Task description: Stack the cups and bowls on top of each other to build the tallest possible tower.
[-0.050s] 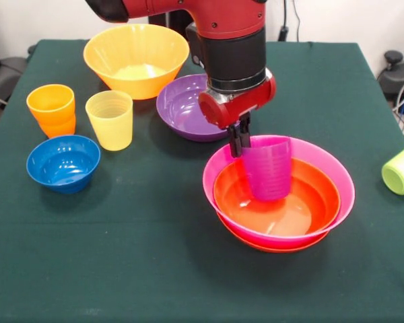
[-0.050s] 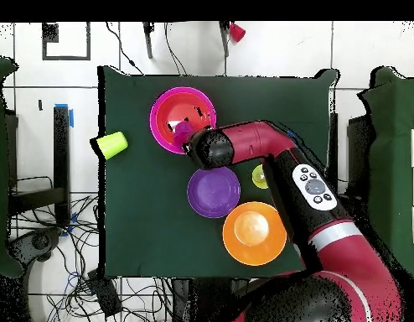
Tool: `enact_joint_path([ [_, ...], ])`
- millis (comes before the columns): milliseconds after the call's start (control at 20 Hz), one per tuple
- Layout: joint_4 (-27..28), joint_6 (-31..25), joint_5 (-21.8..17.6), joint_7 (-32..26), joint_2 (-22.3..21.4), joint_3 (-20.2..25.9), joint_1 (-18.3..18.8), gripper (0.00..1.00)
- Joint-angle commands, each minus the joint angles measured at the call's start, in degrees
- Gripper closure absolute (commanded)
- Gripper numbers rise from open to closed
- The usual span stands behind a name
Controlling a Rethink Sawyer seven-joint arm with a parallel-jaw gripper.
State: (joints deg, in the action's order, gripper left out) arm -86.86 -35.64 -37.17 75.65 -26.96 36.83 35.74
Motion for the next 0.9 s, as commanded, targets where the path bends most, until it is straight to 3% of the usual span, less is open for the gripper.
enact_joint_path([
  [50,-5.21,-0.18,-5.02,-1.07,4.08,-5.36,-0.87,1.0],
  [900,-7.57,-0.3,-4.53,-1.97,3.42,-5.36,1.05,1.0],
])
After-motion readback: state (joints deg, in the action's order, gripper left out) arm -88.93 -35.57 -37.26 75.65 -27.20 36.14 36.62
